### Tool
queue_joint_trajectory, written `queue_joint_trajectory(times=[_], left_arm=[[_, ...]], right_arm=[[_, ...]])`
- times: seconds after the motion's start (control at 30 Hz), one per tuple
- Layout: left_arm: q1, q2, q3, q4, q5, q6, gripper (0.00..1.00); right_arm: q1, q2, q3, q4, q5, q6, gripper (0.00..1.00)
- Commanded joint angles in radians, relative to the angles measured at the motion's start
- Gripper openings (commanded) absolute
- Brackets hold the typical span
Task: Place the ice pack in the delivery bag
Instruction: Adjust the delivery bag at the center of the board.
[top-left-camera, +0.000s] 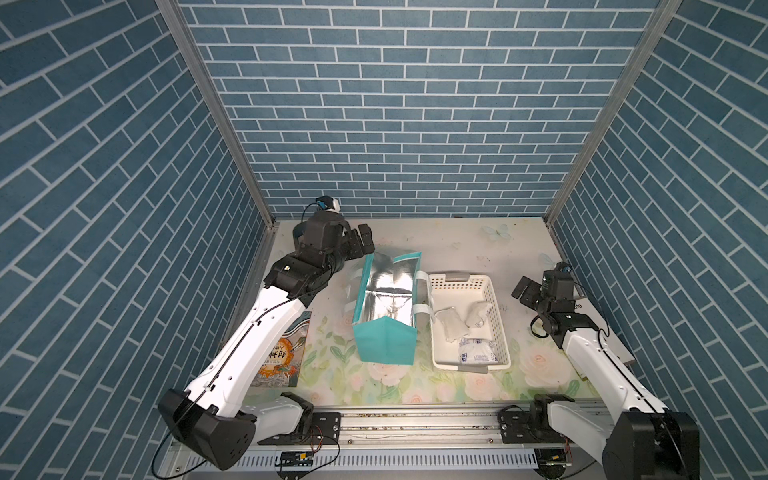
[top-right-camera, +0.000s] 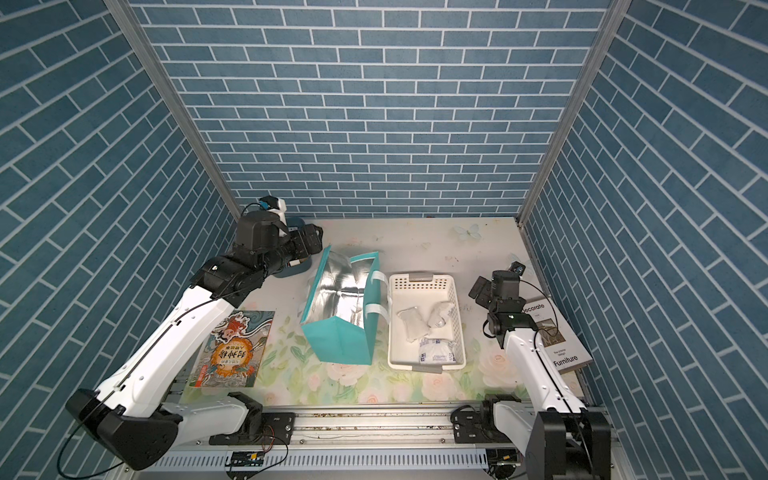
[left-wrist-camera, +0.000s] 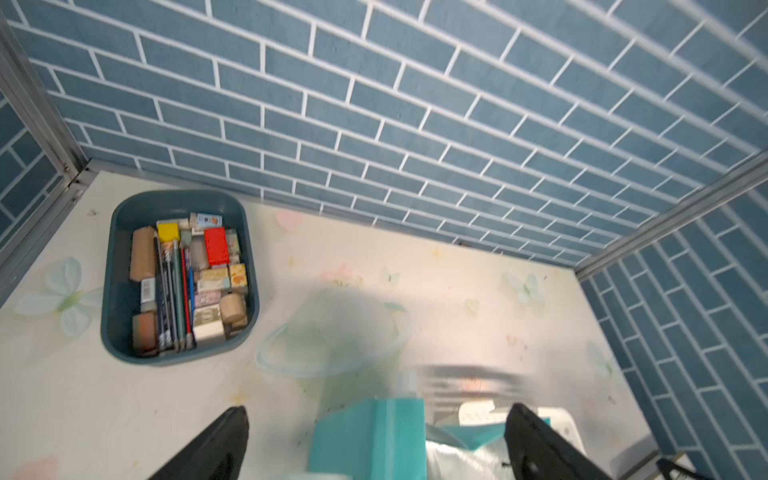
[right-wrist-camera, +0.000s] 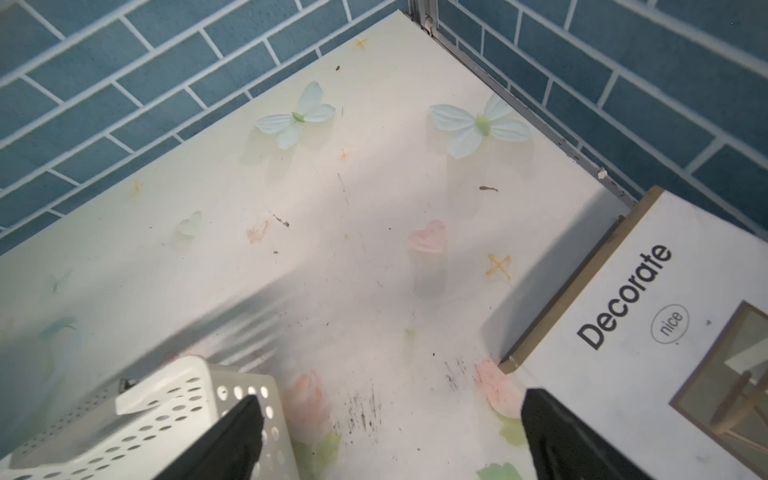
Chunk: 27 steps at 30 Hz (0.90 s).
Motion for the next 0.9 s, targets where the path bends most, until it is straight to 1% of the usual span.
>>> queue_joint_trajectory(times=[0.0, 0.1, 0.17, 0.23, 0.3, 0.4, 0.5, 0.53, 0.6, 0.63, 0.7, 0.73, 0.8, 0.83, 0.87], left_arm=[[-0.041, 0.047, 0.047, -0.304, -0.073, 0.038, 1.00], [-0.085, 0.075, 0.101, -0.408, -0.071, 0.038, 1.00], [-0.133, 0.095, 0.141, -0.461, -0.064, 0.043, 1.00], [-0.186, 0.111, 0.174, -0.496, -0.066, 0.042, 1.00], [-0.225, 0.121, 0.178, -0.511, -0.081, 0.034, 1.00], [-0.235, 0.151, 0.160, -0.562, -0.174, -0.004, 1.00], [-0.234, 0.223, 0.167, -0.693, -0.355, -0.091, 0.99], [-0.233, 0.240, 0.165, -0.700, -0.355, -0.088, 0.95], [-0.233, 0.269, 0.176, -0.700, -0.335, -0.093, 0.91], [-0.233, 0.281, 0.190, -0.698, -0.322, -0.095, 0.87], [-0.235, 0.305, 0.228, -0.699, -0.318, -0.099, 0.72], [-0.233, 0.315, 0.249, -0.700, -0.318, -0.100, 0.60], [-0.230, 0.329, 0.300, -0.701, -0.304, -0.101, 0.45], [-0.224, 0.332, 0.327, -0.700, -0.293, -0.103, 0.30], [-0.216, 0.333, 0.352, -0.701, -0.287, -0.107, 0.21]], right_arm=[[0.000, -0.053, 0.071, -0.092, -0.066, -0.004, 1.00], [0.000, -0.077, 0.087, -0.110, -0.125, -0.003, 1.00], [0.000, -0.085, 0.099, -0.130, -0.151, -0.005, 1.00], [0.000, -0.092, 0.104, -0.131, -0.163, -0.015, 1.00], [0.001, -0.098, 0.108, -0.123, -0.169, -0.031, 1.00], [0.001, -0.093, 0.113, -0.125, -0.156, -0.036, 1.00], [0.001, -0.073, 0.120, -0.128, -0.166, -0.039, 1.00], [0.001, -0.065, 0.122, -0.130, -0.173, -0.038, 1.00], [0.001, -0.051, 0.136, -0.138, -0.188, -0.038, 1.00], [0.001, -0.046, 0.146, -0.146, -0.194, -0.038, 1.00], [0.001, -0.033, 0.168, -0.167, -0.209, -0.040, 1.00], [0.001, -0.028, 0.178, -0.177, -0.216, -0.040, 1.00], [0.002, -0.022, 0.197, -0.197, -0.228, -0.046, 1.00], [0.003, -0.022, 0.205, -0.203, -0.233, -0.050, 1.00], [0.003, -0.025, 0.212, -0.208, -0.236, -0.053, 1.00]])
